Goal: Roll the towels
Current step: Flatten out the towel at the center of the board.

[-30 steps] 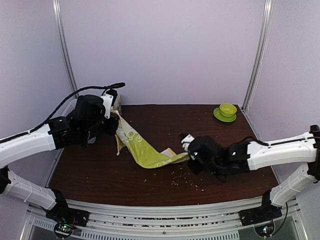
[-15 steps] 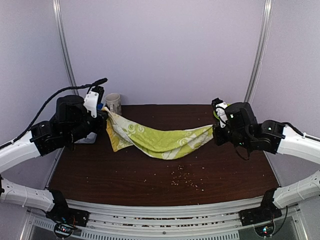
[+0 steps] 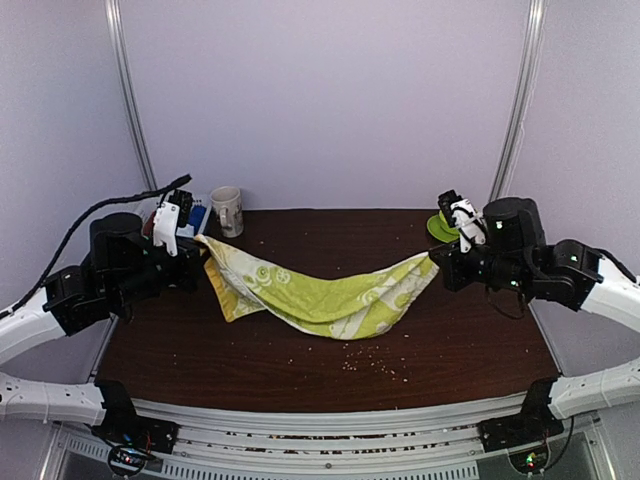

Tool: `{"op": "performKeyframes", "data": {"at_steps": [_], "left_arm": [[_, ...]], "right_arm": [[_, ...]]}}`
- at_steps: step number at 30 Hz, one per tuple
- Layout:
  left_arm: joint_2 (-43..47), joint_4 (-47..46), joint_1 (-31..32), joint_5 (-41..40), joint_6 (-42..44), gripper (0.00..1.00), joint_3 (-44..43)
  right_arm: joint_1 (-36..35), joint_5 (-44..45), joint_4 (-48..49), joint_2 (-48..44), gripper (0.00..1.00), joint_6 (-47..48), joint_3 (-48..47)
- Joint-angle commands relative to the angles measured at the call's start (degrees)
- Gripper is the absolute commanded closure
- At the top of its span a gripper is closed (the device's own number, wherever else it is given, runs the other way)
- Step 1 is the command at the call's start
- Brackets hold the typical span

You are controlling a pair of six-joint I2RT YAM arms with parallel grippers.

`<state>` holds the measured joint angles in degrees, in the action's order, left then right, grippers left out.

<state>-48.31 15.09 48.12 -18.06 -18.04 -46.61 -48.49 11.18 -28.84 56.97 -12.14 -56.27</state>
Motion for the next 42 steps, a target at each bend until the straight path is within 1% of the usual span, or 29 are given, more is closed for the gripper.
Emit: {"op": "performKeyframes", "data": {"at_steps": [1, 5, 8, 12, 13, 16, 17, 18, 19, 20, 21, 24, 27, 29, 31, 34, 35, 37, 38, 39, 40, 42], "left_arm": [[-2.9, -4.5, 0.3, -1.2, -1.5, 1.00, 1.6], [-11.2, -5.5, 0.3, -4.4, -4.0, 1.00, 2.2], [-16.8, -7.9, 0.3, -4.8, -5.0, 1.00, 2.2], [-23.1, -10.1, 0.2, -7.6, -6.0, 1.00, 1.4], [-24.3, -10.4, 0.3, -8.6, -6.3, 1.00, 1.2], [-26.7, -12.3, 0.2, -10.1, -7.0, 1.00, 1.3], [-27.3, -13.1, 0.2, -10.1, -7.2, 1.00, 1.5], [-27.8, -13.7, 0.2, -10.1, -7.5, 1.00, 1.6], [-28.4, -14.2, 0.2, -9.7, -7.7, 1.00, 1.8], [-28.9, -14.6, 0.2, -9.4, -7.8, 1.00, 2.1], [-29.3, -14.8, 0.3, -9.1, -8.0, 1.00, 2.2], [-29.4, -15.6, 0.2, -8.5, -8.3, 1.00, 3.4], [-28.4, -16.3, 0.2, -7.5, -8.2, 1.00, 4.4], [-27.3, -16.2, 0.2, -7.3, -8.2, 1.00, 4.9], [-26.2, -16.1, 0.2, -7.2, -8.3, 1.00, 5.4], [-24.7, -15.4, 0.2, -7.0, -8.4, 1.00, 6.0], [-24.4, -15.3, 0.3, -6.9, -8.5, 1.00, 6.1], [-23.6, -15.0, 0.2, -6.6, -8.5, 1.00, 6.5], [-23.3, -14.9, 0.3, -6.5, -8.6, 1.00, 6.7], [-23.0, -14.8, 0.2, -6.5, -8.6, 1.00, 6.9], [-22.7, -14.6, 0.2, -6.5, -8.7, 1.00, 7.0], [-22.2, -13.8, 0.2, -6.8, -8.8, 1.00, 7.0]], "right_arm": [[1.2, -0.3, 2.3, 1.8, 1.00, -1.2, 0.4], [5.6, 0.2, 4.0, 16.9, 1.00, -0.6, -0.1], [9.7, 3.5, 7.9, 28.7, 1.00, -0.1, -2.2], [11.1, 16.4, 11.3, 41.3, 1.00, 1.0, -9.9], [11.1, 19.3, 12.6, 43.6, 0.95, 1.5, -11.8], [11.1, 22.8, 15.0, 48.2, 0.70, 3.6, -15.8], [11.1, 23.2, 15.5, 49.1, 0.60, 4.0, -16.4], [11.1, 22.8, 15.6, 49.3, 0.51, 4.6, -16.5], [11.1, 21.8, 15.2, 48.9, 0.45, 5.0, -16.2], [11.0, 20.2, 14.8, 47.9, 0.40, 5.4, -15.3], [10.7, 18.5, 14.6, 46.0, 0.37, 5.7, -13.7], [8.2, 11.3, 15.6, 35.6, 0.31, 8.2, -5.6], [3.2, 9.0, 16.9, 26.0, 0.26, 10.4, 3.8], [-0.3, 9.2, 17.3, 21.1, 0.26, 9.7, 8.1], [-2.4, 5.9, 16.5, 16.9, 0.27, 8.6, 10.9], [-7.4, 1.4, 19.6, 11.9, 0.29, 10.2, 17.5], [-8.6, 1.1, 19.8, 11.0, 0.29, 10.2, 18.6], [-9.2, 0.0, 17.5, 11.5, 0.32, 10.0, 18.9], [-9.4, -1.6, 16.2, 12.1, 0.36, 9.9, 18.3], [-9.5, -5.3, 16.9, 12.6, 0.38, 10.4, 18.4], [-10.0, -6.5, 17.4, 13.4, 0.38, 10.5, 18.4], [-11.0, -5.1, 15.8, 16.9, 0.39, 10.2, 16.8]]}}
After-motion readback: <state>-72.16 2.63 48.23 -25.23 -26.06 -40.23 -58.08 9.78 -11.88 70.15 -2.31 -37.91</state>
